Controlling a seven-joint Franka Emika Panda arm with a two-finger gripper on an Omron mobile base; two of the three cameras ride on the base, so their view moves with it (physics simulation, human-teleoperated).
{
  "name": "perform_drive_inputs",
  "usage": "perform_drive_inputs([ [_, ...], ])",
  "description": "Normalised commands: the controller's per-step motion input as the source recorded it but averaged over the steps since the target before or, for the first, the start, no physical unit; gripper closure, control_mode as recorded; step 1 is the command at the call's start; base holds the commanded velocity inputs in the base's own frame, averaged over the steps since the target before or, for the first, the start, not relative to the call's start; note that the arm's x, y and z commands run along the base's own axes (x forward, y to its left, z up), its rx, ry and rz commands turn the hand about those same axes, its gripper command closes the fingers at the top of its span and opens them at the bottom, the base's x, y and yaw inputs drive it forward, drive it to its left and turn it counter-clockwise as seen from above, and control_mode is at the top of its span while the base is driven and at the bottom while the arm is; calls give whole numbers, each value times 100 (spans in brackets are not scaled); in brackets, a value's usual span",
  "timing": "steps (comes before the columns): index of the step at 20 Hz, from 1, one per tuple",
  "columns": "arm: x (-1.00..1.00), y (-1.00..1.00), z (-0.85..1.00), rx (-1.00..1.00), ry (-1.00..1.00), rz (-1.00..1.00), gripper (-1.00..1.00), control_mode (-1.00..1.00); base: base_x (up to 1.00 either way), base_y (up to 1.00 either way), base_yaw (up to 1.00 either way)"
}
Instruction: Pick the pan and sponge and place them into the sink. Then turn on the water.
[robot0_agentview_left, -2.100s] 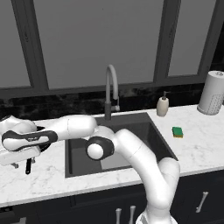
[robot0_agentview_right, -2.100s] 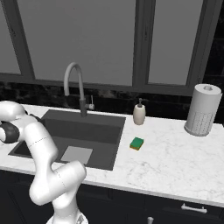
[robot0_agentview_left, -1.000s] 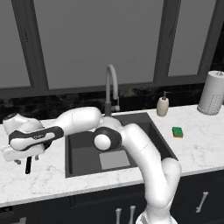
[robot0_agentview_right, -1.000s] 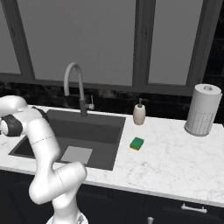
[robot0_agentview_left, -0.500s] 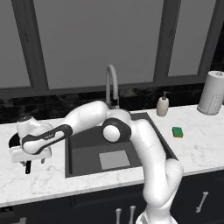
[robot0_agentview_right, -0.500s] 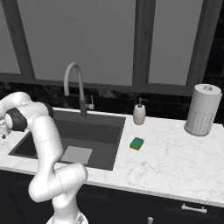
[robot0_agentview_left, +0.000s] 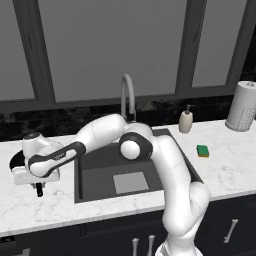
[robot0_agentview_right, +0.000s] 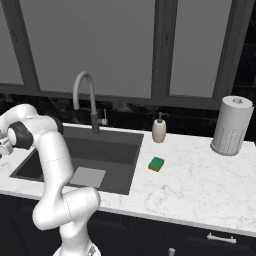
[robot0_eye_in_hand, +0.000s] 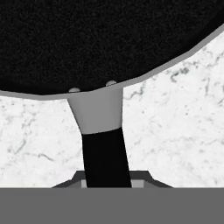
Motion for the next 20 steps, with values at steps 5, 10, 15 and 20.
perform_drive_inputs([
  [5, 0, 12, -6, 0, 0, -2, 100, -100, 0, 0, 0],
  [10, -6, 0, -2, 0, -1, -1, 100, -100, 0, 0, 0],
  [15, -53, -9, 26, 0, -1, -8, 100, -100, 0, 0, 0],
  [20, -86, -41, 47, 4, 0, -16, 100, -100, 0, 0, 0],
])
